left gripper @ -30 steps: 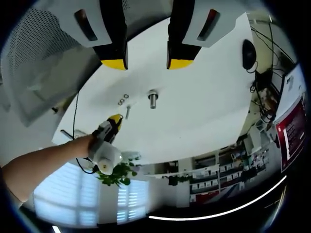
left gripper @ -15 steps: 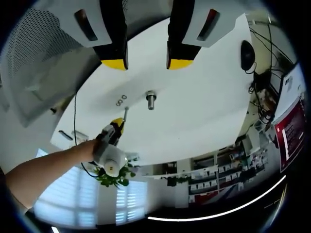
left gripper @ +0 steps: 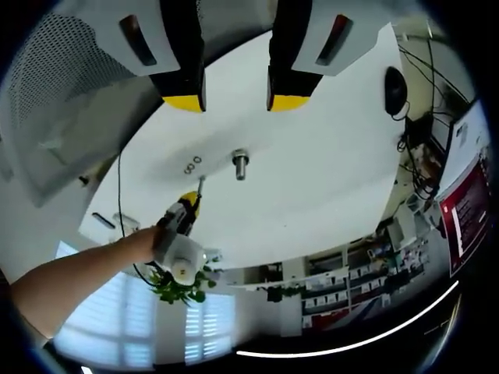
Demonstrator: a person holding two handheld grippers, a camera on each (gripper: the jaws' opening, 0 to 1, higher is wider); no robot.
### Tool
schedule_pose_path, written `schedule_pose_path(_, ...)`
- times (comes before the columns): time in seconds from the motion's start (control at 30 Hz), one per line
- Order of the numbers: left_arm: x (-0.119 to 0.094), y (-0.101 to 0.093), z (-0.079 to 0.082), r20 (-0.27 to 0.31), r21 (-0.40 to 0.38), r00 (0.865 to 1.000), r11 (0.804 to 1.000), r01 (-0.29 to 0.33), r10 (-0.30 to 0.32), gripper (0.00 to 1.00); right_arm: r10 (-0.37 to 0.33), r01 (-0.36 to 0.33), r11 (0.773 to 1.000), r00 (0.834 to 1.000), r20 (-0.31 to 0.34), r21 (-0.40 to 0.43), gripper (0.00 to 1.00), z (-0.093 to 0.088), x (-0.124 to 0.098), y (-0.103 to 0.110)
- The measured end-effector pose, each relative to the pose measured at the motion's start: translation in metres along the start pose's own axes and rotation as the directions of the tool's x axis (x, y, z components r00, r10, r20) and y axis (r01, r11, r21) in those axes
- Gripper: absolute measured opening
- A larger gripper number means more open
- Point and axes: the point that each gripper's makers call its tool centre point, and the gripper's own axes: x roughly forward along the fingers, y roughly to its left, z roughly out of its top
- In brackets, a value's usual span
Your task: Place the washer onto the threaded stud by aligning its center hole with the stud, sliding it down to the base, and recovering from edge contact or off-axis alignment until the washer reaches the visible bottom stop.
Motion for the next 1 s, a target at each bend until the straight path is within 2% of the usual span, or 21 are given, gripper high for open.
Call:
schedule_pose_path(0.3,0.0,0.001,-0.002,-0.01,-0.001,1.0,1.0,-0.006,0.006,0.29,0.022,-0.022,1.0,1.0,-0.013,0.004,0.14,0.001,0.015,0.002)
schedule_pose_path(0.7,0.001,0.002,-0.005,-0.024,0.004,1.0,1.0,-0.012,0.012,0.29,0.046,-0.044,0.998,0.997,-0.055,0.037,0.14,-0.013,0.039,0.008)
schedule_pose_path(1.0,0.001,0.001,-0.005,-0.025,0.006,1.0,1.0,-0.01,0.01,0.29,0.049,-0.046,0.997,0.997,-0.057,0.06,0.15,-0.015,0.041,0.008)
